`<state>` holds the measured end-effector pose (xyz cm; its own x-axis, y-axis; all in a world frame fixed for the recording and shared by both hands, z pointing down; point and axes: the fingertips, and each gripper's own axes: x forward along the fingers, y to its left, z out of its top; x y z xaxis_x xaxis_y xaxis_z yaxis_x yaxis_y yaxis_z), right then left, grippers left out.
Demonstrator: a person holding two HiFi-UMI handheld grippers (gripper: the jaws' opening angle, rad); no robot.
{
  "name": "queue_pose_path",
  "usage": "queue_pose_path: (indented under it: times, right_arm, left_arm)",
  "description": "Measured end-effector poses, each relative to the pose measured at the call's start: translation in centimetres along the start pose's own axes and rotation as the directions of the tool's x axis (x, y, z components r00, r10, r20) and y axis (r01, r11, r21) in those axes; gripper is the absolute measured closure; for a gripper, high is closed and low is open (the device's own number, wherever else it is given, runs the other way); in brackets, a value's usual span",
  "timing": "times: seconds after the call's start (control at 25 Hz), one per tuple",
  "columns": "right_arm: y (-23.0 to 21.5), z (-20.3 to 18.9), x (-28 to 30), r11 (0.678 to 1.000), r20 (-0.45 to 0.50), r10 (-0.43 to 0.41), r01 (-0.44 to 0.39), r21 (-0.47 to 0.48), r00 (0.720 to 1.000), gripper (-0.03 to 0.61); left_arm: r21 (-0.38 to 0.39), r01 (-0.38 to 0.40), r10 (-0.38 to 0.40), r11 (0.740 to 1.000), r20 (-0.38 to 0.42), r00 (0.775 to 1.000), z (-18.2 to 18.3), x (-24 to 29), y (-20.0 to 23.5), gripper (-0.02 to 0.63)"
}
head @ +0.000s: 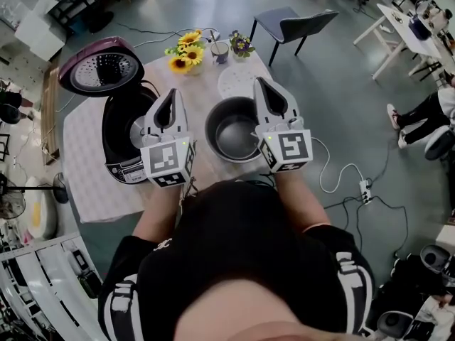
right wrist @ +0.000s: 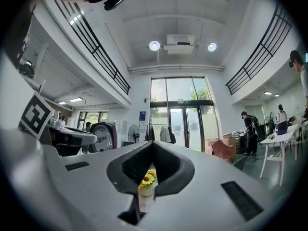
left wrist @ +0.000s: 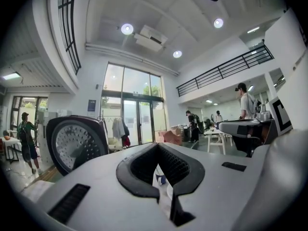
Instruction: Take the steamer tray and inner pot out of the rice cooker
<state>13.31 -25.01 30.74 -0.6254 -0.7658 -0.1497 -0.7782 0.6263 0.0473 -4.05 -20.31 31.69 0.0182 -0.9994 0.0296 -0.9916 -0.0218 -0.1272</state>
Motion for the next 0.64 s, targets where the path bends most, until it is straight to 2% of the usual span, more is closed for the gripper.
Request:
queue_pose_path:
  times: [0.2, 0.64]
  right_arm:
    - [0.1, -0.4, 0.3, 1.0, -0.014, 0.027, -0.027, 0.002, 1.0, 0.58]
    - [-0.7, -0.7, 1.0, 1.0, -0.02, 0.017, -0.017, 0.016, 1.0, 0.58]
  left_arm:
    - [-0.021, -0.007, 0.007, 1.0, -0.017, 1.0, -0.5, 0.1, 0.2, 0.609]
    - [-0.021, 0.013, -0.014, 1.0, -0.02, 1.0, -0.3, 1.1, 0.0, 0.609]
